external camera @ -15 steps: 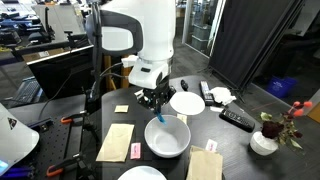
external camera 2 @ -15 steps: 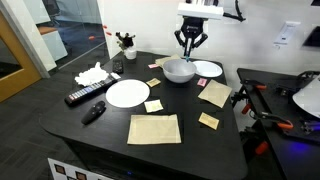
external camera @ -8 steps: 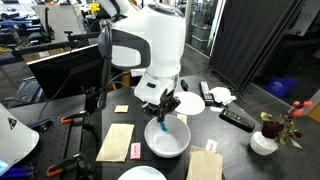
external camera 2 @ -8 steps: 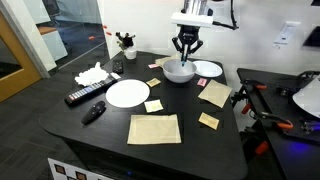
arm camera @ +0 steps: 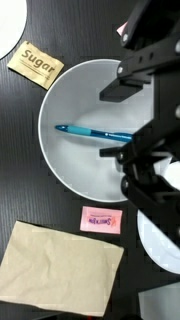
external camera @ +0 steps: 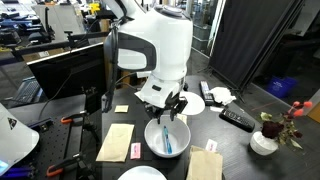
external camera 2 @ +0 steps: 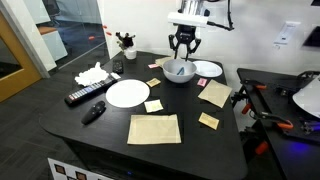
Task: Put the marker in the bowl
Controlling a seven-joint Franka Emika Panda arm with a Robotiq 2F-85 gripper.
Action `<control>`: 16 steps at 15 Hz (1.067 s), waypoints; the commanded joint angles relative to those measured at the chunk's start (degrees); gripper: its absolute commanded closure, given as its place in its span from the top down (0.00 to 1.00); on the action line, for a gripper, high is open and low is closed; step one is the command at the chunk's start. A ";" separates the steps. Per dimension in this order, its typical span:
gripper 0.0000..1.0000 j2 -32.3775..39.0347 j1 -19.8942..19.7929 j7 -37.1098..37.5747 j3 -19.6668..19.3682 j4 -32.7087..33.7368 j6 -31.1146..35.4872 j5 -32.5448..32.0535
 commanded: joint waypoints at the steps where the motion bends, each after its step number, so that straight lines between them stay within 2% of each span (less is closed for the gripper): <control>1: 0.83 -1.92 0.45 -0.21 0.28 -0.99 0.84 0.52; 3: 0.98 -3.39 1.15 -0.06 0.42 -1.97 0.93 -0.05; 4: 1.00 -4.63 1.66 0.32 0.43 -2.73 0.77 -0.61; 10: 1.00 -13.66 3.68 1.67 0.88 -8.27 0.87 -4.36; 16: 1.00 -22.84 3.01 7.28 3.69 -13.63 0.10 -12.37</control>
